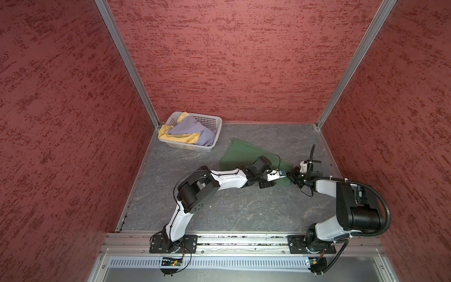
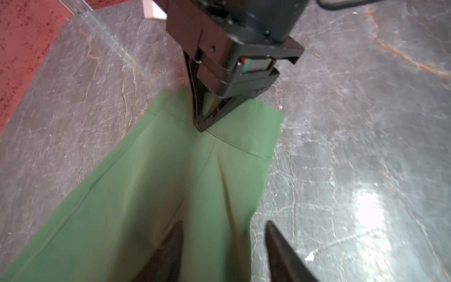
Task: Fold and stack skirts
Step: Fold the skirt at the top-center of the table.
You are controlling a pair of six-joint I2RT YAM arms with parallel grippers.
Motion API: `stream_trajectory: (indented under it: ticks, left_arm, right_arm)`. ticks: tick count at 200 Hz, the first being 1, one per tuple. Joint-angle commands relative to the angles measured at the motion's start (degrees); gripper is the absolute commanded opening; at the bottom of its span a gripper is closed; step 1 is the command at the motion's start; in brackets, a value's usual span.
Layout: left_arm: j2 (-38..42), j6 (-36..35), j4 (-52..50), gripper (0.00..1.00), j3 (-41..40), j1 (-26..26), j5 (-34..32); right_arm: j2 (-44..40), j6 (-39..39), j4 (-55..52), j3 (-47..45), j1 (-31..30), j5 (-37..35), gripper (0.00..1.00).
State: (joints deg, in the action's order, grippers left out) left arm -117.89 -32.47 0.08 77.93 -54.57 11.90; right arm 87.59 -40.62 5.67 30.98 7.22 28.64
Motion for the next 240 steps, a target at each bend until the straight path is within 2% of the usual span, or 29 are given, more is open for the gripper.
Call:
stream_trajectory:
  ticks: [1, 21, 44, 71, 89, 111, 125, 189, 240]
  left_arm:
    - [5.7, 6.6, 4.9, 0.61, -2.7, 2.2, 4.6]
    - [7.7, 10.7, 8.4, 0.61, -4.9, 4.5, 4.1]
    - [5.7, 13.9, 6.0, 0.58, -2.2, 6.0, -0.8]
    - [1.0, 13.7, 5.2, 0.41, 1.4, 4.5, -7.9]
    - [-2.7, 14.4, 4.4, 0.25, 4.0, 3.4, -11.2]
    - [-6.4, 16.5, 3.5, 0.08, 6.2, 2.2, -13.0]
    - [-7.7, 17.6, 3.8, 0.02, 6.5, 1.2, -13.0]
    - [-11.3, 23.7, 3.2, 0.0, 8.5, -3.4, -10.9]
    - [-7.2, 26.5, 4.8, 0.0, 6.6, -1.5, -10.7]
  right_arm:
    - [-1.6, 2.0, -1.6, -0.8, 0.2, -2.7, 0.0]
    - [-2.6, 3.2, -3.1, -1.1, 0.2, -3.4, 0.0]
    - [-4.1, 4.8, -6.3, -1.1, 0.1, -4.6, 0.0]
    - [-9.5, 6.4, -11.2, -0.9, 0.1, -7.2, 0.0]
    - [-12.6, 7.4, -14.7, -0.6, 0.0, -9.1, 0.0]
    - [-15.8, 8.0, -18.4, 0.2, -0.1, -10.6, 0.0]
    - [-17.2, 8.4, -20.5, 0.8, -0.1, -11.4, 0.0]
    - [-22.7, 10.5, -29.6, 5.5, -0.8, -16.1, 0.0]
    - [-22.6, 14.9, -36.9, 12.3, -0.9, -24.5, 0.0]
